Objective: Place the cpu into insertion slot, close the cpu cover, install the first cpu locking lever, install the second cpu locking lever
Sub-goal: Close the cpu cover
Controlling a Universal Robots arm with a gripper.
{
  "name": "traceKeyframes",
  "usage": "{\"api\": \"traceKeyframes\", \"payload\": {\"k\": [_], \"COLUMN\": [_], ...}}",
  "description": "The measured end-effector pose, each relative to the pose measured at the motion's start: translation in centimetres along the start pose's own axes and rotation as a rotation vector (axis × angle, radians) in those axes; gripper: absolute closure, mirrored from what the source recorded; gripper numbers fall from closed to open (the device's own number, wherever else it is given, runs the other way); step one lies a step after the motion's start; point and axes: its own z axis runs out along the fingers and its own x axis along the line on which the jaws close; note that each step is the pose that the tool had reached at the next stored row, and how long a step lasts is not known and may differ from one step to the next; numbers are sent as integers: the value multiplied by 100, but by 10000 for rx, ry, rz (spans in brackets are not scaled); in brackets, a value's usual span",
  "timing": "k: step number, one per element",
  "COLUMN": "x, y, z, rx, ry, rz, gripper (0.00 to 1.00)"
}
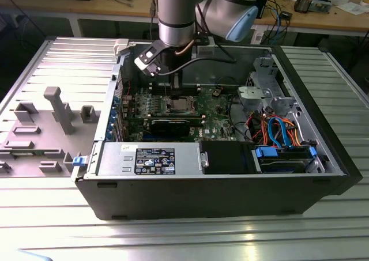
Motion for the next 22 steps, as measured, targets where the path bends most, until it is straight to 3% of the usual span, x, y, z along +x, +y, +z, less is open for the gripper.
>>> {"api": "traceKeyframes", "payload": {"k": [11, 19, 22], "x": [2, 1, -1], "y": [-36, -29, 65], "z": [186, 149, 157], "rx": [3, 1, 3], "ry": [1, -14, -15], "rz": [-19, -20, -22], "gripper": [89, 89, 89]}}
